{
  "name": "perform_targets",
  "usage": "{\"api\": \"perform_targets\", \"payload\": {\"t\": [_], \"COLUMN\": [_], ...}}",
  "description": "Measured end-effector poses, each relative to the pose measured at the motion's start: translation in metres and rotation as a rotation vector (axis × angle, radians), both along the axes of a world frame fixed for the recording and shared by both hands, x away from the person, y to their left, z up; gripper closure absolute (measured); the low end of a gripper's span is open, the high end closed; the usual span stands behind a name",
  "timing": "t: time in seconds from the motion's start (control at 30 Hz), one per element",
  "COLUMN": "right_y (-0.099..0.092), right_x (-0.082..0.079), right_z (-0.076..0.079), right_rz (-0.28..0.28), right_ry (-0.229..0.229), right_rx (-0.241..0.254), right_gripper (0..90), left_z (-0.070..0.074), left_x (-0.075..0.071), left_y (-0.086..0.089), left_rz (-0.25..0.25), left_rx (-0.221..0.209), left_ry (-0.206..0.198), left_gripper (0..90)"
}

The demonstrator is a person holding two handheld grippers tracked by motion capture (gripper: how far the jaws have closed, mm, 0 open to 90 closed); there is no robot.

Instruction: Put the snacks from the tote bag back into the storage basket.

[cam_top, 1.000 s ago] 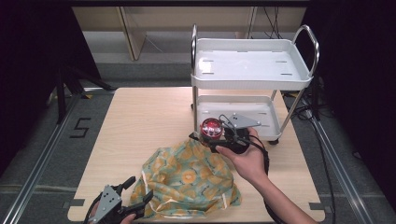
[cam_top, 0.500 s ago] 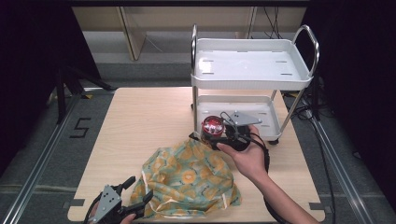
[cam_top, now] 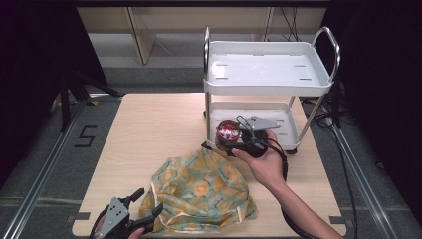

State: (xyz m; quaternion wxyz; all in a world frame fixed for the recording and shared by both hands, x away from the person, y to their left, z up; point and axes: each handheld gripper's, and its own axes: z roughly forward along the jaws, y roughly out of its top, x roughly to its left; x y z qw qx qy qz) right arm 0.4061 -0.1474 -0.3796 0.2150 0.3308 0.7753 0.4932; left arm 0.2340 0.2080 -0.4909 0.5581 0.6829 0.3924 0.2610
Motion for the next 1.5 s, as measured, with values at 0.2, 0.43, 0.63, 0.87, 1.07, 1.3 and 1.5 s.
{"api": "perform_targets", "payload": {"t": [0.2, 0.43, 0.63, 0.87, 1.07, 1.3, 1.5], "right_y": [-0.001, -0.001, -0.001, -0.002, 0.0, 0.001, 0.002], "right_x": [0.002, 0.005, 0.008, 0.012, 0.015, 0.018, 0.021], "right_z": [0.0, -0.001, -0.002, -0.003, -0.005, -0.004, -0.007], "right_rz": [-0.006, -0.008, -0.028, -0.023, -0.038, -0.046, -0.051], "right_ry": [-0.005, 0.004, -0.002, 0.003, -0.003, 0.023, 0.024], "right_rx": [-0.003, -0.004, 0.007, -0.009, 0.004, -0.005, -0.006], "right_gripper": [26.1, 26.1, 26.1, 26.1, 26.1, 26.0, 26.1], "left_z": [0.0, 0.0, 0.0, 0.0, 0.0, 0.0, 0.0], "left_x": [0.0, 0.0, 0.0, 0.0, 0.001, 0.001, 0.0], "left_y": [0.0, 0.001, 0.001, 0.001, 0.002, 0.002, 0.001], "left_rz": [0.0, 0.001, 0.002, -0.002, -0.005, -0.002, -0.002], "left_rx": [0.001, -0.001, 0.0, 0.005, 0.0, -0.006, -0.007], "left_ry": [0.0, 0.001, 0.001, -0.004, -0.007, -0.006, -0.006], "left_gripper": [21.6, 21.6, 21.6, 21.6, 21.6, 21.6, 21.6]}}
